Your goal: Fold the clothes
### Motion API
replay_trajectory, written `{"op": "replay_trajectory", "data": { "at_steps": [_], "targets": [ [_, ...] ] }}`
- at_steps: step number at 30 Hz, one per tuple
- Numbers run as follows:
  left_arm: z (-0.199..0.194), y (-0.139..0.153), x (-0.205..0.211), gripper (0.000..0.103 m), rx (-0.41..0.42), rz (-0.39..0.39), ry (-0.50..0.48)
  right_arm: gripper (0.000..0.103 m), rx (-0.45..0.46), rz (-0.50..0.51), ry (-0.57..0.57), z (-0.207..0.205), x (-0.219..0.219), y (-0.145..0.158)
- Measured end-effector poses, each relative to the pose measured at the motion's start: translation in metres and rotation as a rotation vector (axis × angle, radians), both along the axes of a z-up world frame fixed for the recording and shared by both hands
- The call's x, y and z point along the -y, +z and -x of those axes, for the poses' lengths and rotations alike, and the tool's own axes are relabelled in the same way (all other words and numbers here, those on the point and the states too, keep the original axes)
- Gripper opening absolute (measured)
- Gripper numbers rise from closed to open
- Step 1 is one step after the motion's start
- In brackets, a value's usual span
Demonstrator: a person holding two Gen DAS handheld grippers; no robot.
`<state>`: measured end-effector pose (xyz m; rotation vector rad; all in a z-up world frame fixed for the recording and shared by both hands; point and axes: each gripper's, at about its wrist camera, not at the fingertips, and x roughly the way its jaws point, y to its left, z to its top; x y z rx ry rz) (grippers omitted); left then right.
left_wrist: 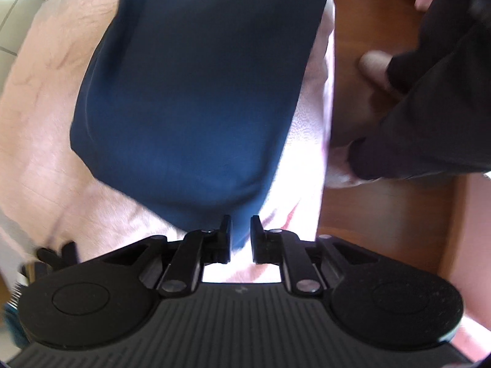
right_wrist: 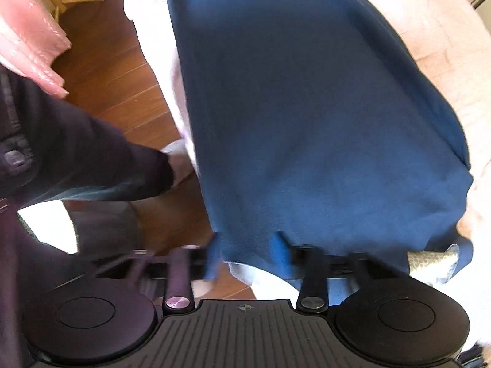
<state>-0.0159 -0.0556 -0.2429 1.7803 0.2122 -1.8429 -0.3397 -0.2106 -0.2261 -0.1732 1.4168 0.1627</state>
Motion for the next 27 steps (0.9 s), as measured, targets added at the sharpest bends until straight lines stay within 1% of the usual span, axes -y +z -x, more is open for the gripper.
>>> {"op": "replay_trajectory", "data": {
  "at_steps": [2,4,5,6,8,10,12,14,15,19,21,23,24,27],
  "targets": [
    [-0.022,0.017,0.005,0.014,-0.059,-0.019,0.022,0.048,-0.013,-0.01,-0.01,-0.004,-0.001,0.003],
    [-0.047,0.035,0.021,0.018,-0.106,-0.013,0.05,0.048,0.024,-0.013,-0.051,-0.018,0.003,0.017],
    [-0.059,0.041,0.03,0.022,-0.116,0.005,0.065,0.048,0.049,-0.009,-0.078,-0.026,0.009,0.024],
    [-0.069,0.045,0.045,0.024,-0.118,0.029,0.086,0.048,0.074,-0.001,-0.107,-0.035,0.015,0.031],
    [-0.085,0.05,0.078,0.024,-0.121,0.08,0.12,0.048,0.128,0.039,-0.173,-0.051,0.032,0.04],
    [-0.095,0.053,0.113,0.026,-0.123,0.133,0.145,0.048,0.166,0.096,-0.23,-0.065,0.053,0.045],
    [-0.096,0.049,0.153,0.027,-0.126,0.169,0.166,0.048,0.195,0.127,-0.283,-0.074,0.081,0.05],
    [-0.098,0.044,0.193,0.027,-0.129,0.206,0.187,0.048,0.212,0.14,-0.34,-0.082,0.11,0.046],
    [-0.1,0.041,0.215,0.028,-0.147,0.211,0.207,0.048,0.217,0.146,-0.36,-0.086,0.125,0.044],
    [-0.095,0.018,0.282,0.03,-0.205,0.206,0.283,0.048,0.251,0.148,-0.437,-0.1,0.197,0.036],
    [-0.091,0.005,0.301,0.03,-0.201,0.198,0.294,0.048,0.26,0.131,-0.476,-0.109,0.236,0.029],
    [-0.087,-0.001,0.316,0.032,-0.205,0.185,0.285,0.048,0.257,0.113,-0.499,-0.121,0.273,0.017],
    [-0.087,-0.009,0.325,0.033,-0.198,0.174,0.279,0.048,0.251,0.102,-0.502,-0.127,0.289,0.009],
    [-0.088,-0.031,0.353,0.034,-0.177,0.14,0.269,0.048,0.214,0.04,-0.459,-0.141,0.331,-0.015]
  ]
}}
